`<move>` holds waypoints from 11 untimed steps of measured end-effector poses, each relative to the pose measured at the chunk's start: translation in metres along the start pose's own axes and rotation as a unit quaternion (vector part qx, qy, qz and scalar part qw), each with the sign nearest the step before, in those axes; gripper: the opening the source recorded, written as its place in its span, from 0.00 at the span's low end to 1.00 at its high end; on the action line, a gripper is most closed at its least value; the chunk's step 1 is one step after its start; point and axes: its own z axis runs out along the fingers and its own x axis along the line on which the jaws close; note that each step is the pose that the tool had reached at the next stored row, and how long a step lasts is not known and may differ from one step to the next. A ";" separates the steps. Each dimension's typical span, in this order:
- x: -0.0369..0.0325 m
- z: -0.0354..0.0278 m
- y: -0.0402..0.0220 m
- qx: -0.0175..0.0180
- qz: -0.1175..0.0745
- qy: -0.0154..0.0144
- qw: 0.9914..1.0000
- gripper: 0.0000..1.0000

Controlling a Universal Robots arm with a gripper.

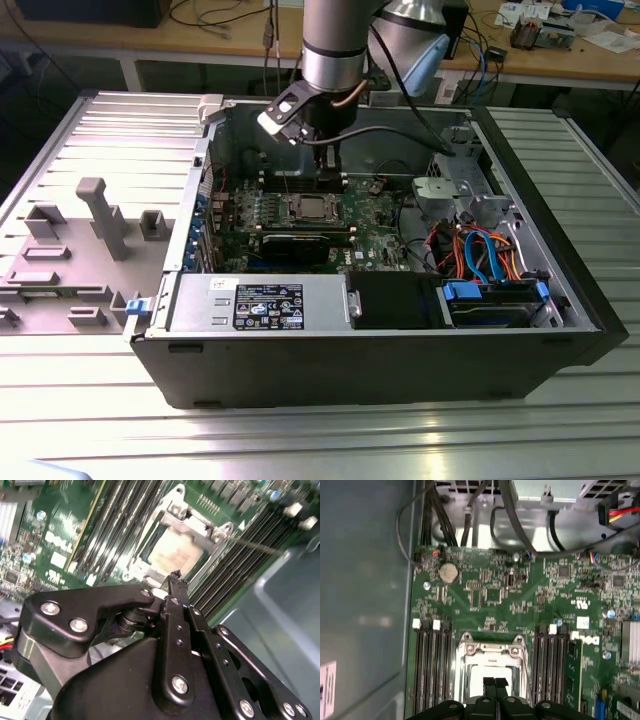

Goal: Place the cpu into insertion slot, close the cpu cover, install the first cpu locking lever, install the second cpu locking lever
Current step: 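Close the cpu cover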

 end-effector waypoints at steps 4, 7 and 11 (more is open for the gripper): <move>0.0006 0.0068 -0.0115 0.000 0.000 0.000 1.000 0.11; 0.0008 0.0127 -0.0164 0.000 0.000 0.000 1.000 0.11; 0.0009 0.0153 -0.0182 0.001 0.000 0.000 1.000 0.11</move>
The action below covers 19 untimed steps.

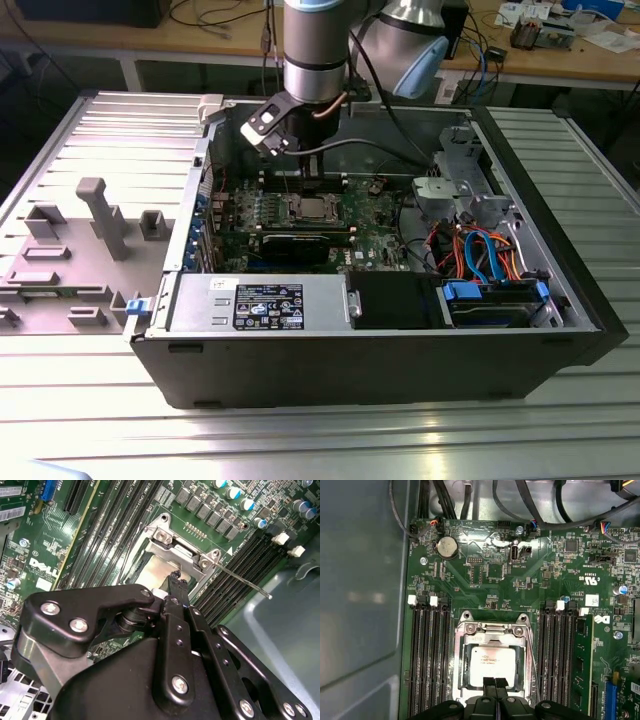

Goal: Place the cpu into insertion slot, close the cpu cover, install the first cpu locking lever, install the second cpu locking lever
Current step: 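Close the cpu cover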

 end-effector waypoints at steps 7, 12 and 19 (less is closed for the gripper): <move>0.0001 0.0006 -0.0009 0.000 0.000 0.000 1.000 0.11; -0.0012 0.0112 -0.0102 0.000 0.000 0.000 1.000 0.11; -0.0010 0.0235 -0.0162 0.000 0.000 0.000 1.000 0.11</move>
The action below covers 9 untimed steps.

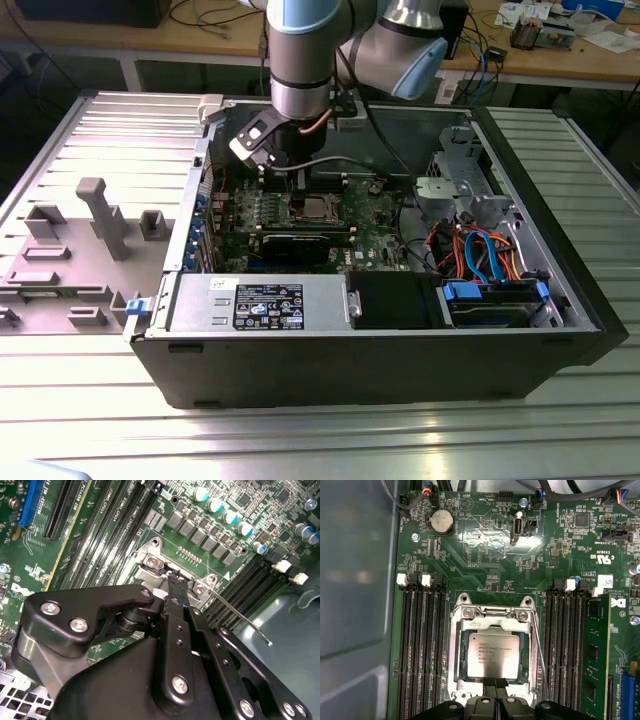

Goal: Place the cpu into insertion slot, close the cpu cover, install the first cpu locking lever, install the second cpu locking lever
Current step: 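Close the cpu cover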

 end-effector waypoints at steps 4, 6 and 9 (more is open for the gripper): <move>-0.0001 0.0032 -0.0002 0.000 0.000 0.000 1.000 0.11; -0.0001 0.0039 -0.0002 0.000 0.000 0.000 1.000 0.11; 0.0000 0.0046 -0.0002 0.000 0.000 0.000 1.000 0.11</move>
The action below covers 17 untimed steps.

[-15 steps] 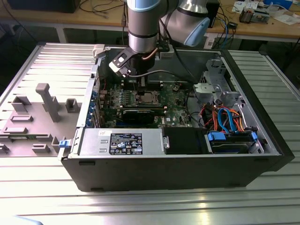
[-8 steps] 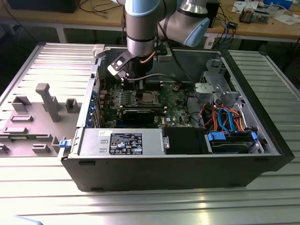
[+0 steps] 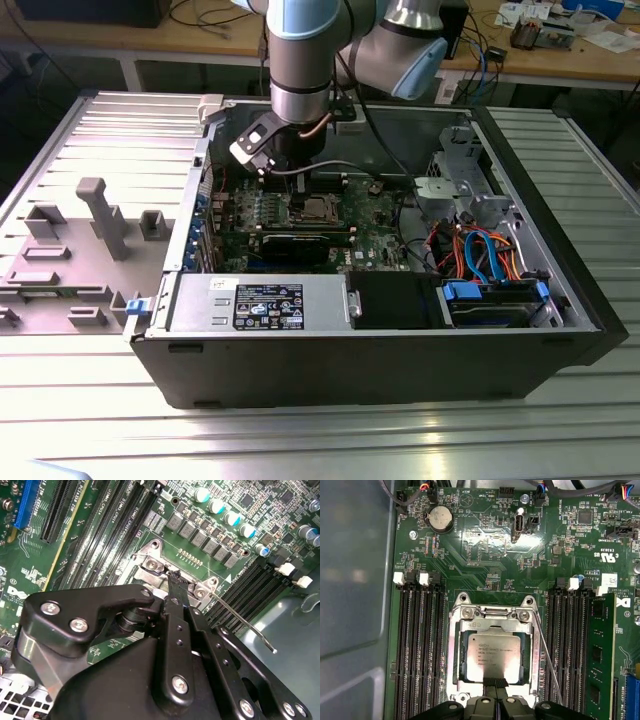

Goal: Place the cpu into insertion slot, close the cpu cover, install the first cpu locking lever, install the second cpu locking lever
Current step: 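Close the cpu cover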

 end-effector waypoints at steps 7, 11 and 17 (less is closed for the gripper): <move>0.0001 -0.0057 0.0005 0.000 0.000 0.000 1.000 0.11; -0.0007 -0.0056 0.0155 0.001 0.000 0.000 1.000 0.11; -0.0013 -0.0054 0.0268 0.001 0.000 0.000 1.000 0.11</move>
